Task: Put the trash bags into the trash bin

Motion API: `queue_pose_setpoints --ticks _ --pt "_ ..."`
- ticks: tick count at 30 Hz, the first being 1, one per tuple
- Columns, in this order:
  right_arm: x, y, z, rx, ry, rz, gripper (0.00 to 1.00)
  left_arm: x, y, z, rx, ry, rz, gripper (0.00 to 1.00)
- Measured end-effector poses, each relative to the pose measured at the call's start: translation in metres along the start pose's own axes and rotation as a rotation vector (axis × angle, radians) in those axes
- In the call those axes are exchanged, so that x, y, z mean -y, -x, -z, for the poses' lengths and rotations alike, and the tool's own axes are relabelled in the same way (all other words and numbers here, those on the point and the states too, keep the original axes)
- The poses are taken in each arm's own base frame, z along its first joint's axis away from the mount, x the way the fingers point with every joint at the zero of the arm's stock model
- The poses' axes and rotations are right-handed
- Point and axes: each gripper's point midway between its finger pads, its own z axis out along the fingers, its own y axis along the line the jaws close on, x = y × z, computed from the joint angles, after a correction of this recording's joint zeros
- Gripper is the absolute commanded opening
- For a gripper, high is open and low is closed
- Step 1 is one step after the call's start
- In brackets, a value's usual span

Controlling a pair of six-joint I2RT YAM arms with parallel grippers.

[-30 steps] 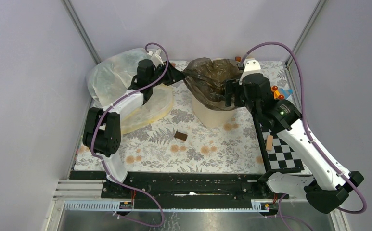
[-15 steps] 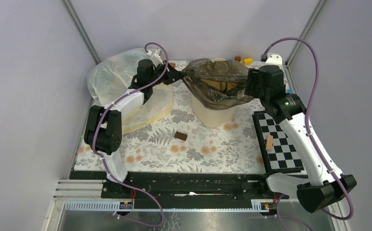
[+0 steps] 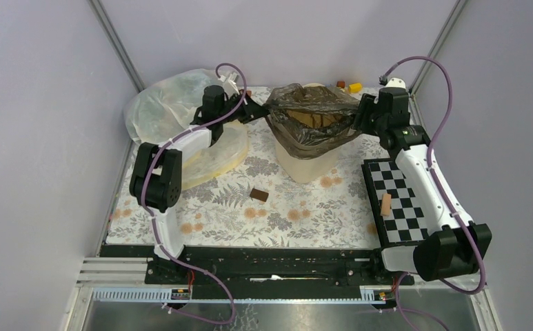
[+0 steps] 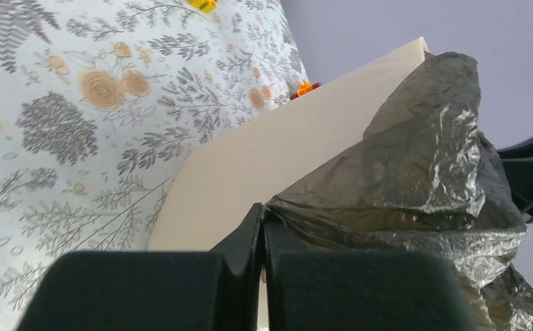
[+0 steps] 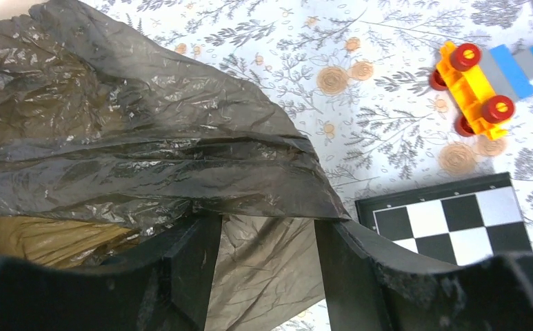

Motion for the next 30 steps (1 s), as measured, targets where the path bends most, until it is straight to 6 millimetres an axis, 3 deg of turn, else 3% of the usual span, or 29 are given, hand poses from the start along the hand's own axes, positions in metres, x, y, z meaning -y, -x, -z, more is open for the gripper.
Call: queue_pose_setpoints --ticks 6,11,17,23,30 --pt "-0.005 0.001 -0.012 -0.017 0.075 -0.033 0.50 0.005 -0.004 -0.013 -0.061 -0.081 0.018 0.00" --pt "-0.022 0.008 -0.017 0.016 0.205 -0.053 0.43 0.008 -0.005 -0.020 -0.083 -0.142 0.044 0.00" --pt "-0.053 -0.016 -0.019 -0.031 0.415 -0.090 0.39 0.011 -0.008 -0.029 -0.125 -0.219 0.076 0.00" --pt "-0.066 -0.056 -0.005 -0.116 0.524 -0.145 0.39 0.013 -0.014 -0.030 -0.169 -0.249 0.086 0.00" --pt "-0.066 -0.051 0.020 -0.073 0.535 -0.142 0.47 0.018 -0.018 -0.029 -0.183 -0.270 0.076 0.02"
